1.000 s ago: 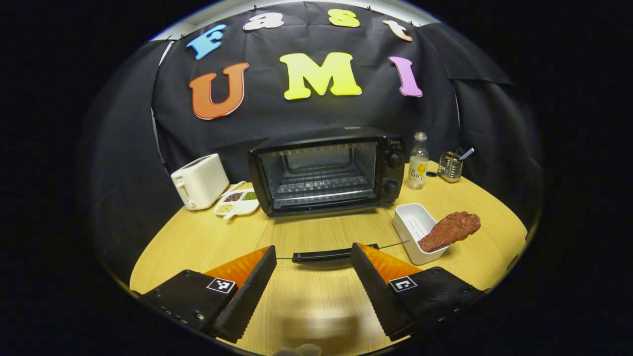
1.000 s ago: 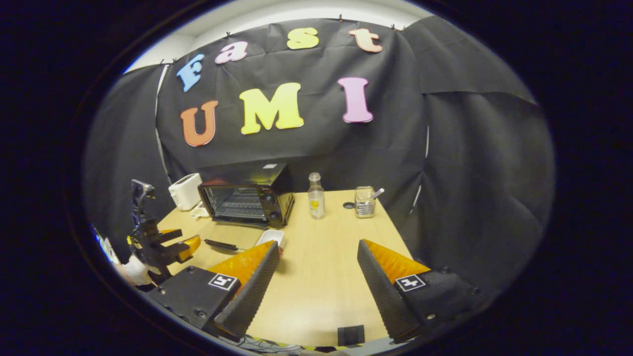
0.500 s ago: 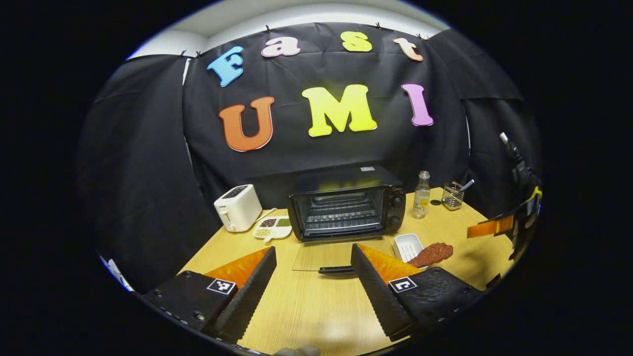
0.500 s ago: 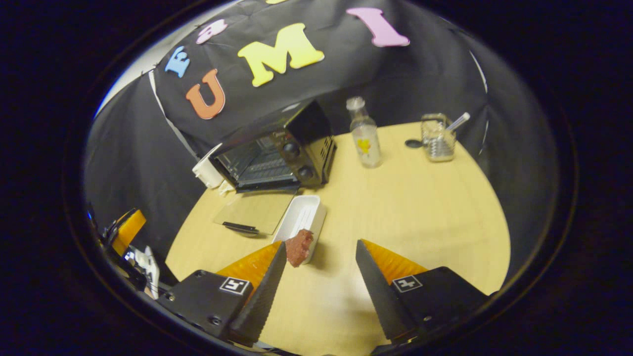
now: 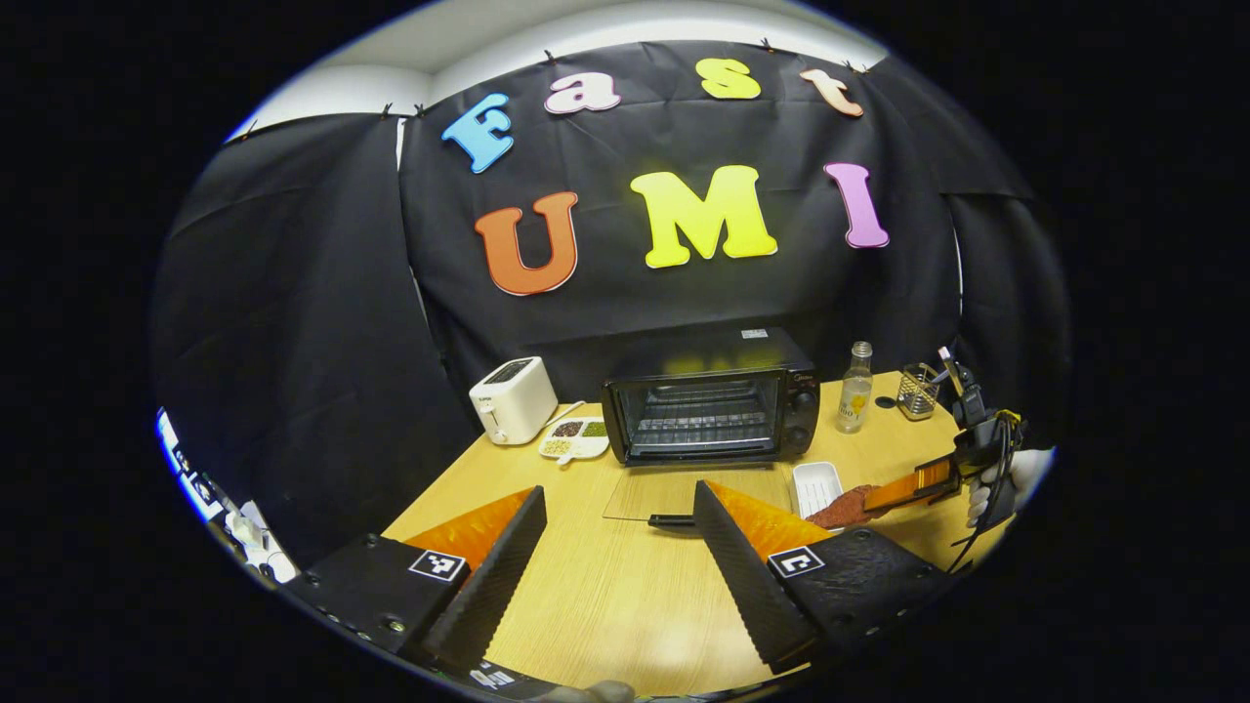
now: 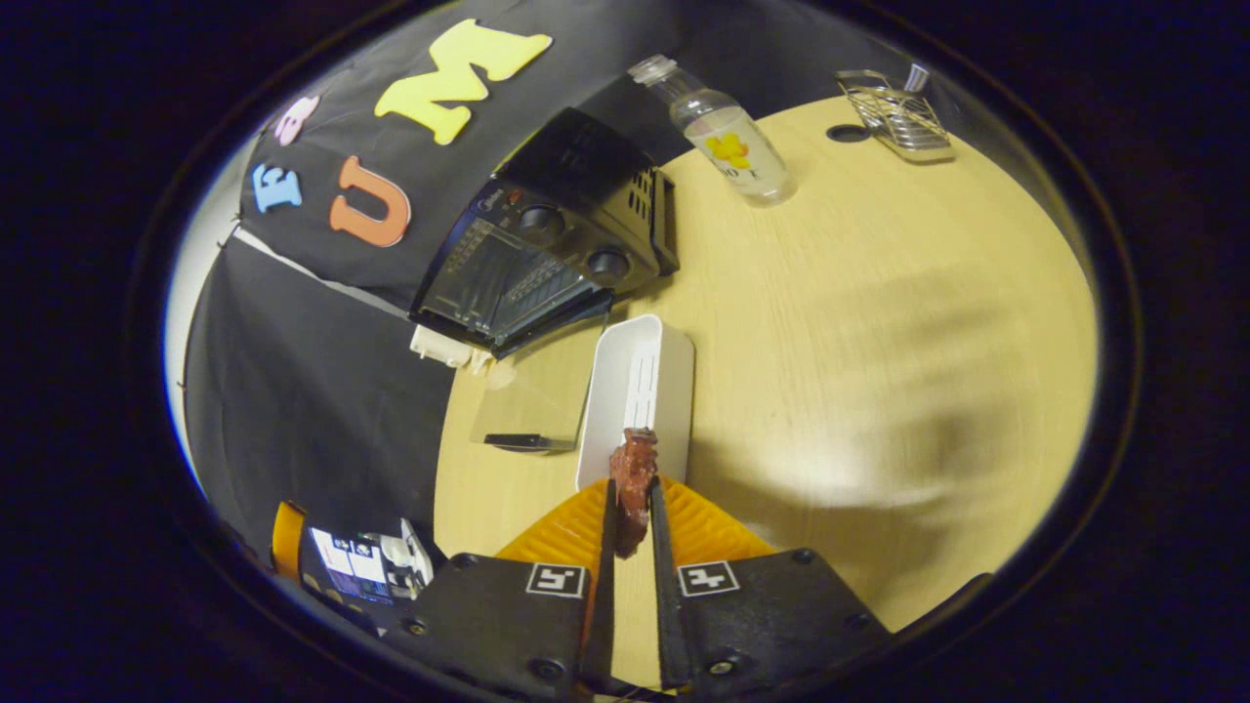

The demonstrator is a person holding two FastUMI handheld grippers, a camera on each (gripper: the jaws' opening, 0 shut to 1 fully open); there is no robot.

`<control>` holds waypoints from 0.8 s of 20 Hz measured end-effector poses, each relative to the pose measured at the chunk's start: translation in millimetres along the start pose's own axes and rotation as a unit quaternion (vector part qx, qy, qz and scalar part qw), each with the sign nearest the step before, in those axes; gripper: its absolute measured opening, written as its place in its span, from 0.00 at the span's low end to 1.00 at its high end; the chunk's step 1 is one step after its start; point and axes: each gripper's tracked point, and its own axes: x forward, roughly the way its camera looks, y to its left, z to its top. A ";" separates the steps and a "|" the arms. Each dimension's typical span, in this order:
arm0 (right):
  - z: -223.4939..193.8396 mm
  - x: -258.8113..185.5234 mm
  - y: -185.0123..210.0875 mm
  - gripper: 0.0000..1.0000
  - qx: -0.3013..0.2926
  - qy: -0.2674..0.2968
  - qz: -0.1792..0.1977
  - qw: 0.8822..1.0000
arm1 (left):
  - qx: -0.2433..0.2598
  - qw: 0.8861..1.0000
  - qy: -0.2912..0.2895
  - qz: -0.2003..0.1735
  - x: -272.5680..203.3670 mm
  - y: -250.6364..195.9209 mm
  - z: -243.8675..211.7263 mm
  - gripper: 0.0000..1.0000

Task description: Open the electric oven with the left hand, put the food in, and close the electric oven.

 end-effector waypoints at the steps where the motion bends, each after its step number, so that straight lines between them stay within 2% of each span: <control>1: -0.7 -3.9 1.8 0.20 -0.003 0.002 0.001 1.000 | -0.003 1.000 -0.002 -0.001 -0.6 1.7 0.9 0.97; 5: 14.9 -20.4 21.1 0.11 -0.026 -0.034 -0.008 0.999 | -0.004 1.000 -0.012 -0.019 6.6 7.0 1.9 0.97; 6: 20.9 -25.1 30.9 0.14 -0.022 -0.048 -0.008 0.999 | -0.006 1.000 -0.017 -0.026 8.1 9.3 2.4 0.97; 9: 37.4 -30.0 68.0 0.14 -0.003 -0.098 0.003 0.995 | -0.003 0.998 -0.025 -0.055 13.5 15.4 2.5 0.96; 12: 54.9 -12.5 103.8 0.14 0.012 -0.161 0.006 0.987 | 0.014 0.997 -0.029 -0.077 15.3 30.5 0.6 0.97; 16: 64.9 39.4 152.3 0.14 0.057 -0.204 0.037 0.977 | 0.018 0.995 -0.018 -0.101 16.8 49.7 -5.6 0.97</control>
